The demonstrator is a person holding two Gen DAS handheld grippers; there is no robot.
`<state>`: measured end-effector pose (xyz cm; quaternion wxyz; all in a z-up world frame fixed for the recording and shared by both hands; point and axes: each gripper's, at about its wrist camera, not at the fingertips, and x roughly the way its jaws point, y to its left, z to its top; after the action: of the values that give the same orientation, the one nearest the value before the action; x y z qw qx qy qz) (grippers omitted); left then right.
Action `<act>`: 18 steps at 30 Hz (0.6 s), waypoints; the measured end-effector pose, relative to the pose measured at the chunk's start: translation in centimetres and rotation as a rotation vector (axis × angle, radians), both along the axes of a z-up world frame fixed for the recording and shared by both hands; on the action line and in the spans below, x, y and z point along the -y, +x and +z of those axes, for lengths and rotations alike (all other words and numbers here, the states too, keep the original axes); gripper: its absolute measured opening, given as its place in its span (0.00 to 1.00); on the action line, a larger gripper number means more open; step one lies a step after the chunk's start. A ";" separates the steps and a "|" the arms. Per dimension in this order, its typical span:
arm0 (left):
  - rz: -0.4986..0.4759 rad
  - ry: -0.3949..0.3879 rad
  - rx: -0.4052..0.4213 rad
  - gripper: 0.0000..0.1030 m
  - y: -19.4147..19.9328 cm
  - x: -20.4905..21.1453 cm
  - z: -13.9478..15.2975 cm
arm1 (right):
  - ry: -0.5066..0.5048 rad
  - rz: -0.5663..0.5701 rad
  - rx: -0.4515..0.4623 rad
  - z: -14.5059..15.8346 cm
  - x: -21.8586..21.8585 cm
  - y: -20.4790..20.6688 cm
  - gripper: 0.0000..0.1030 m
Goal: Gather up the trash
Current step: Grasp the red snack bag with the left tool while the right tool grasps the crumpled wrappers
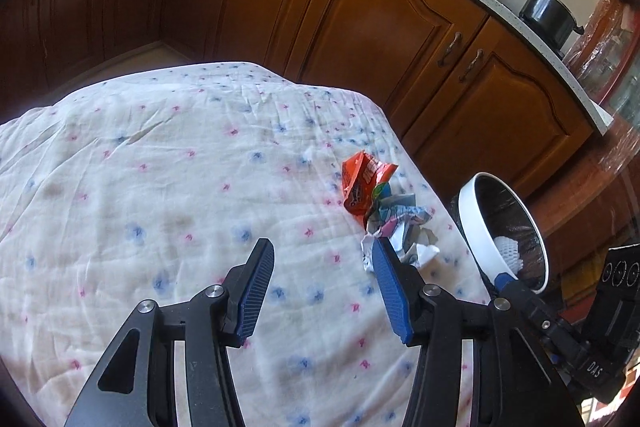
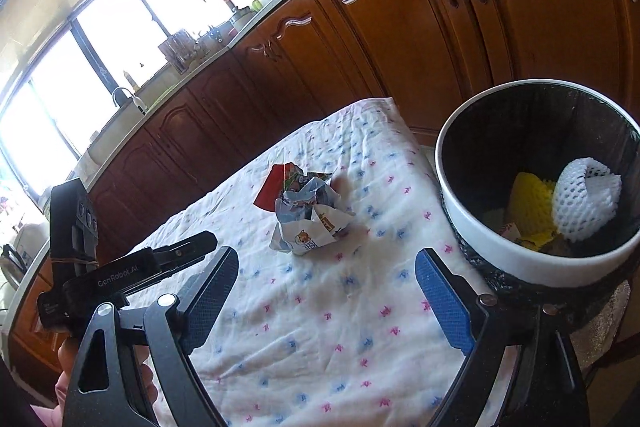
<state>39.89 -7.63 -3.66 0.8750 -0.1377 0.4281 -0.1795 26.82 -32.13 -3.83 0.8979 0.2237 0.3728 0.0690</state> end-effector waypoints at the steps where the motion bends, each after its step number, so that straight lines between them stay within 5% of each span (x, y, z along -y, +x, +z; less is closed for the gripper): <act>1: -0.009 -0.004 -0.001 0.49 0.7 0.2 0.0 | 0.003 0.008 -0.007 -0.2 0.0 0.5 0.80; 5: -0.036 -0.006 -0.011 0.48 3.4 1.2 -0.4 | 0.022 0.029 -0.050 -1.3 -0.4 3.0 0.62; 12: -0.095 0.010 -0.032 0.43 6.6 3.6 -1.5 | 0.063 0.040 -0.094 -3.0 -0.5 5.6 0.53; 15: -0.122 0.023 -0.049 0.20 7.3 4.5 -2.4 | 0.089 0.048 -0.120 -3.6 -0.5 6.2 0.38; 18: -0.129 0.043 -0.049 0.05 7.6 4.9 -3.1 | 0.113 0.062 -0.141 -4.3 -0.6 6.4 0.09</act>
<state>47.46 -12.56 -6.74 0.8536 -0.0952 0.4610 -0.2230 33.22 -31.55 -8.14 0.8528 0.2667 0.4373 0.1019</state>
